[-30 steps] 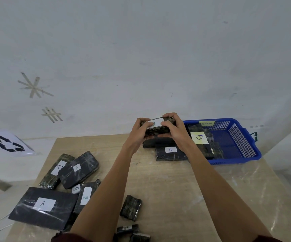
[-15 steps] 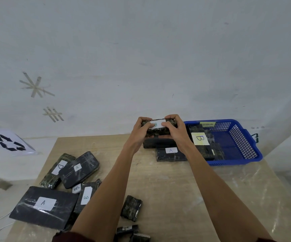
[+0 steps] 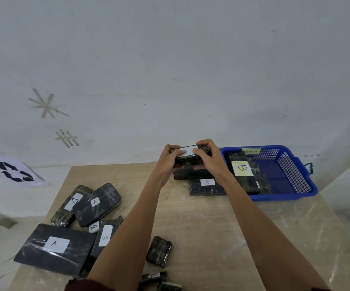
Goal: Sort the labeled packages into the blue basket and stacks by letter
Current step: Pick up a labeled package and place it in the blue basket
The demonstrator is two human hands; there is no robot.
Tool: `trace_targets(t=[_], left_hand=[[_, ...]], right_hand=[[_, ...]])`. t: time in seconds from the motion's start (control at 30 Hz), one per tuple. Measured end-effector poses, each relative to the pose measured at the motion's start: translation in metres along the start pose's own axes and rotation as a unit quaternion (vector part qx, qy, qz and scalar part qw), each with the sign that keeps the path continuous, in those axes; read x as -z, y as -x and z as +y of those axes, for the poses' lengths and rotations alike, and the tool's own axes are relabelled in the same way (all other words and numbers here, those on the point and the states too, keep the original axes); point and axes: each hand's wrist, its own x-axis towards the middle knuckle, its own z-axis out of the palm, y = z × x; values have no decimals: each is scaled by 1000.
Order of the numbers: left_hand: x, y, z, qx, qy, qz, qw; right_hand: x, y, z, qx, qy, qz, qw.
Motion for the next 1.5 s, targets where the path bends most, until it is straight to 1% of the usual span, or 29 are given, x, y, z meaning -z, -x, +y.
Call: trace_targets(t=[0.1,0.2,0.27,0.33,0.4,0.43,0.47,0.53,0.6,0.67,0.77,0.9,1.07,1.17,1.27,1.4,1.5], left_hand=[[0,0,-2,10,-34,18,999],[1,0,0,-9,-88,25,996],[-1,0,2,-25,-112,23,993],[-5,2,5,-38,-127,22,991],[-8,3,7,-46,-128,18,991],[-10,4,8,-47,-120,15,992],[-11,5,10,-45,-106,9,993],[-11,7,14,-38,-70,-13,997],[-8,10,20,-25,-10,-50,998],[-4,12,23,-11,45,-81,996],[1,14,25,-18,67,-108,992],[-1,15,23,-40,48,-146,987],[-7,17,21,-75,-5,-156,985],[-8,15,22,-68,-16,-171,983],[-7,12,25,-42,-31,-191,980],[-9,14,30,-36,-63,-190,979],[-12,17,34,-46,-99,-177,978]], right_hand=[[6,-7,10,52,131,2,990],[13,-9,13,84,260,-47,961],[15,-10,11,91,349,-96,928],[14,-10,10,89,450,-120,881],[11,-12,10,97,532,-100,835],[9,-13,11,104,553,-82,823],[8,-14,12,113,561,-63,818],[6,-15,13,131,555,-26,821],[8,-15,13,139,531,-9,836],[10,-16,15,136,487,-19,862],[13,-16,20,123,401,-57,906],[15,-14,24,110,353,-87,925],[18,-14,29,102,304,-82,944],[20,-14,34,100,283,-69,951],[21,-13,39,107,273,-61,954],[23,-11,41,91,231,-48,968],[26,-8,43,85,203,-49,974]])
